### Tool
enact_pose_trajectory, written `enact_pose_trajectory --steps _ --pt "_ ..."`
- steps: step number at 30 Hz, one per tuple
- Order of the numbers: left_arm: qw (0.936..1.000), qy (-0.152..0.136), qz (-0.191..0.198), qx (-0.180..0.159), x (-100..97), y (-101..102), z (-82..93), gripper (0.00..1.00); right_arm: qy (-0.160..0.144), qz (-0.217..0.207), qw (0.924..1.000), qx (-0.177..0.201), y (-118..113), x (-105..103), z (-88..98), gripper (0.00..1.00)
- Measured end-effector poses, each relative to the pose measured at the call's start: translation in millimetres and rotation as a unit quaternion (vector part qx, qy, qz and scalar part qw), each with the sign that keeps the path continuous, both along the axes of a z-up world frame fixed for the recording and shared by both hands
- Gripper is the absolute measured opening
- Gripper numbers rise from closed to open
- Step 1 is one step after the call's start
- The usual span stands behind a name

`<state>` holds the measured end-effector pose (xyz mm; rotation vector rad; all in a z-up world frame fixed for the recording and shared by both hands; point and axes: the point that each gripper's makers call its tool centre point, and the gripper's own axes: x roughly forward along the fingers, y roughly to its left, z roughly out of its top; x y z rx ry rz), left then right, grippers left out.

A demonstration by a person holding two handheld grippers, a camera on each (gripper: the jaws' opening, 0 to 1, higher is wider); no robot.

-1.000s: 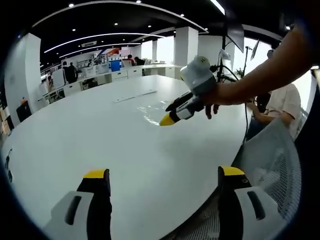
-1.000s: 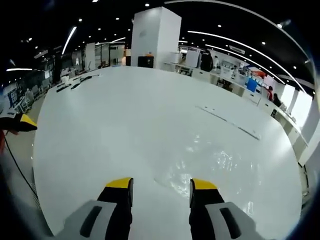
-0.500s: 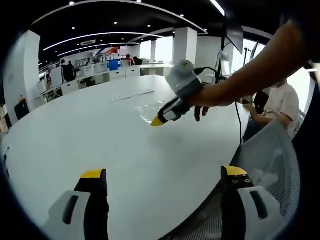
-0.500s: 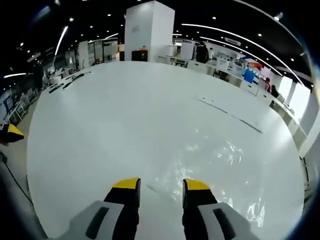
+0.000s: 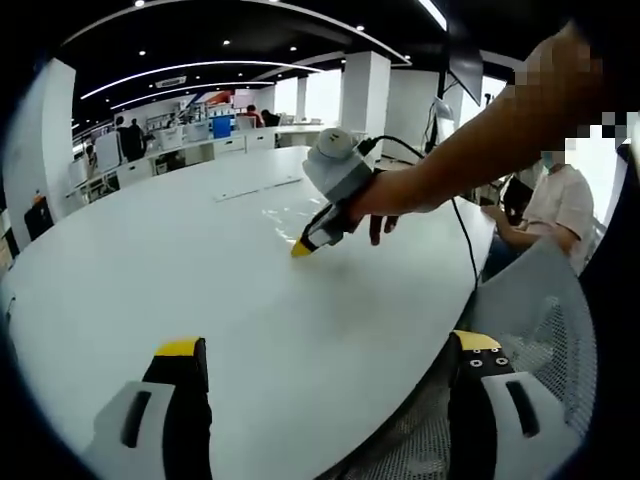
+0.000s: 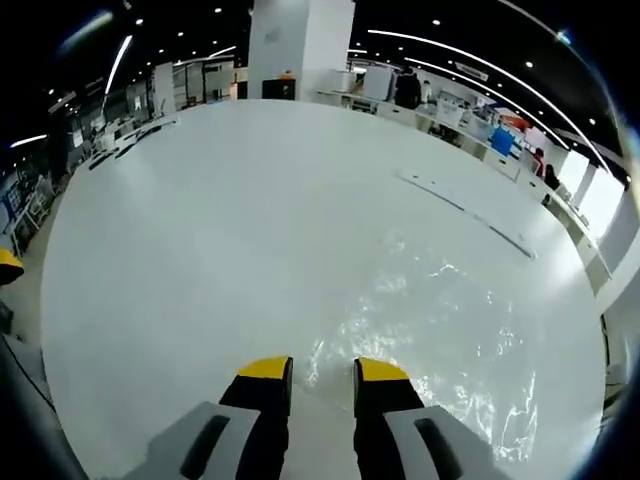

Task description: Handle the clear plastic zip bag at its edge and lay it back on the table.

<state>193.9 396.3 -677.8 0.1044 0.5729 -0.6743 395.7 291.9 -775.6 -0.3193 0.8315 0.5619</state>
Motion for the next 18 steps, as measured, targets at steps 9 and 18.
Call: enact_pose_trajectory --steps 9,18 --pt "1.0000 0.003 0.001 0.001 4.4 -2 -1.7 0.99 0.019 0.010 0.9998 -0.002 -4 -9 -2.9 0.08" --pt "1.0000 0.004 -0.004 0.000 2.9 -7 -1.4 0.98 0.033 0.056 0.9976 -0.023 -16 -26 -4.6 0.00"
